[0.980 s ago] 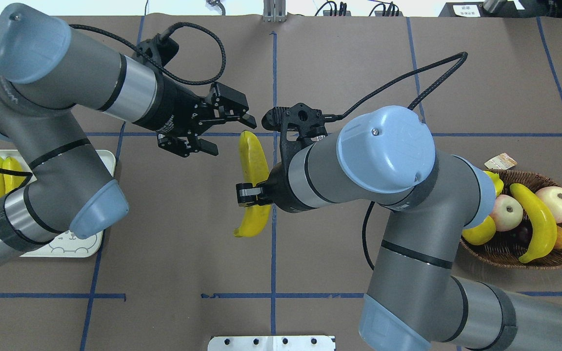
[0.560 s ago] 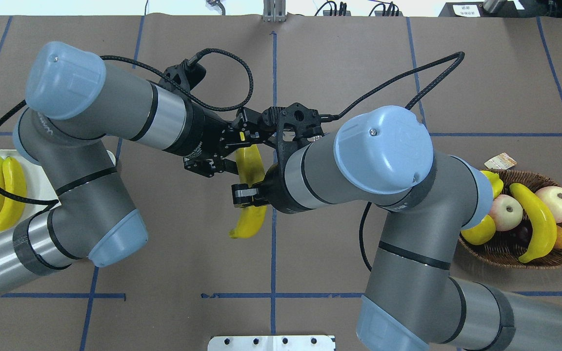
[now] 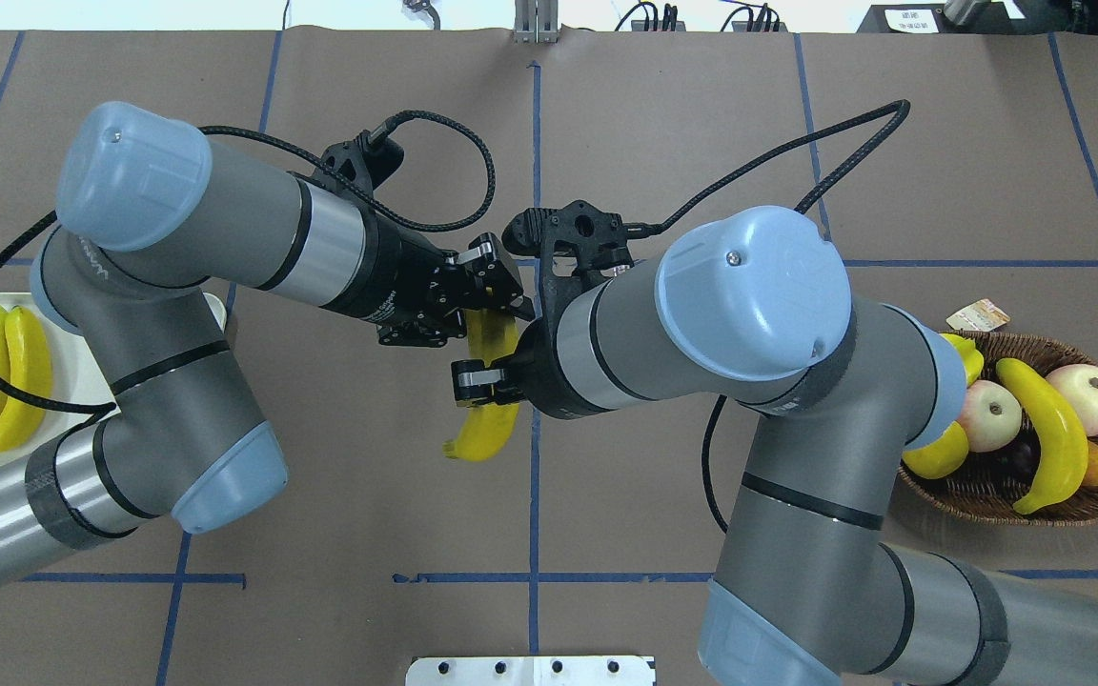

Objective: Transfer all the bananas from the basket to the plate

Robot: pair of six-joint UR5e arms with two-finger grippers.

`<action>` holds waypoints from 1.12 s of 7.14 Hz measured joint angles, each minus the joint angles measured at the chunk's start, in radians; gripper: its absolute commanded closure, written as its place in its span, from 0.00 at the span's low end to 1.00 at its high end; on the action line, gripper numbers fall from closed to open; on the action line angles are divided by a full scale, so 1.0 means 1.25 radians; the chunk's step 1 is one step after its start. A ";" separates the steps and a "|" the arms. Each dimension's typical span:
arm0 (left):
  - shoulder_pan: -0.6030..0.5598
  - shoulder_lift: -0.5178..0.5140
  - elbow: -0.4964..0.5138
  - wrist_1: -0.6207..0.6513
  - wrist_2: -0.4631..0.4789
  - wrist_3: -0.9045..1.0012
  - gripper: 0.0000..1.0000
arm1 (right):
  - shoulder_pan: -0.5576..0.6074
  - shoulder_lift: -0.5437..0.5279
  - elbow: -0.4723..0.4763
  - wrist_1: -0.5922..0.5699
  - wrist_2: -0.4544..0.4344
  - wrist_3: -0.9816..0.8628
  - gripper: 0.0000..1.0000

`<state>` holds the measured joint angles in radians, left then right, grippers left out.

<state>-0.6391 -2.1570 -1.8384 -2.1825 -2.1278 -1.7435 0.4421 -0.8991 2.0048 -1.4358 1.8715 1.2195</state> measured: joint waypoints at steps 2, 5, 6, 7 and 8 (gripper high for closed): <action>-0.007 -0.001 0.001 0.002 -0.001 -0.013 1.00 | 0.000 -0.003 0.010 0.001 0.002 0.002 0.00; -0.039 0.023 0.000 0.053 -0.018 -0.016 1.00 | 0.006 -0.025 0.064 -0.005 0.005 0.004 0.00; -0.077 0.057 -0.002 0.098 -0.047 -0.006 1.00 | 0.014 -0.040 0.085 -0.007 0.004 0.005 0.00; -0.124 0.104 -0.010 0.144 -0.074 0.031 1.00 | 0.024 -0.058 0.100 -0.008 0.001 0.007 0.00; -0.165 0.156 -0.020 0.198 -0.088 0.111 1.00 | 0.041 -0.077 0.106 -0.008 -0.001 0.007 0.00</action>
<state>-0.8451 -1.9622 -1.8631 -1.9345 -2.2374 -1.6042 0.4931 -0.9958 2.1377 -1.4462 1.8706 1.2283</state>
